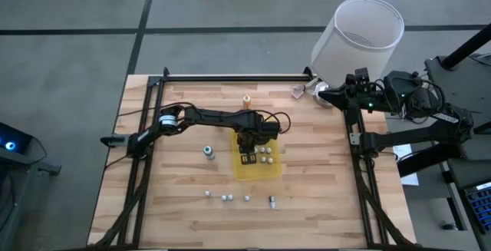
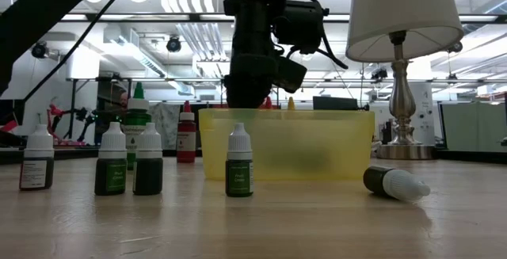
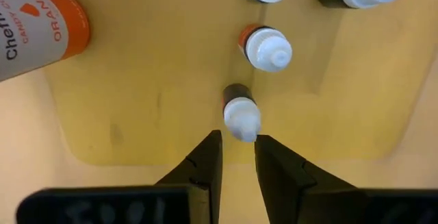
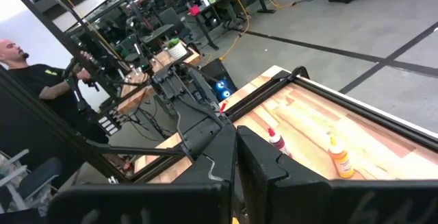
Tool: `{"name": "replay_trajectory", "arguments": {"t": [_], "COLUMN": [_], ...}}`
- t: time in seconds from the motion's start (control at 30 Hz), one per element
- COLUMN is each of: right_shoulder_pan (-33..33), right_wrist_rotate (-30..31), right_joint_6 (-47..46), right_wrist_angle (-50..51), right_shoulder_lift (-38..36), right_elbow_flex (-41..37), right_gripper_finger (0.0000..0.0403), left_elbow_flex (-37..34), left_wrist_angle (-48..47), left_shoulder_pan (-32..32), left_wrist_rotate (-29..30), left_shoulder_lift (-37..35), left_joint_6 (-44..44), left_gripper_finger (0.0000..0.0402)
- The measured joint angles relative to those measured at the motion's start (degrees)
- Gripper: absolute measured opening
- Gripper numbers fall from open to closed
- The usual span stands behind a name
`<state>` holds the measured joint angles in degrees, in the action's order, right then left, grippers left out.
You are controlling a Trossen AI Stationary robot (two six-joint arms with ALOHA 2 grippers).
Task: Pick & Place food coloring
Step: Put the large yellow food coloring bottle into the bin
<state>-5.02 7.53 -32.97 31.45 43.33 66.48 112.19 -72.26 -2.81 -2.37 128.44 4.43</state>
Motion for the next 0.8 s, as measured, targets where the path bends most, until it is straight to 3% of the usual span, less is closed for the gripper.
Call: {"name": "replay_trajectory", "arguments": {"t": [0.4,0.8], "right_shoulder_pan": [-0.02,0.0], "right_wrist_rotate": [0.02,0.02], "right_joint_6": [0.13,0.07], "right_wrist_angle": [0.02,-0.01], "right_shoulder_lift": [0.0,-0.02], "right_elbow_flex": [0.0,0.0], "right_gripper_finger": [0.0009,0.0009], "left_elbow_flex": [3.53,16.91], "left_wrist_angle": [-1.32,-11.33], "left_shoulder_pan": [0.0,0.35], "left_wrist_rotate": [-0.11,-0.15], "left_shoulder_lift": [-0.02,-0.09], "left_joint_6": [0.04,1.27], "left_gripper_finger": [0.0062,0.0063]}}
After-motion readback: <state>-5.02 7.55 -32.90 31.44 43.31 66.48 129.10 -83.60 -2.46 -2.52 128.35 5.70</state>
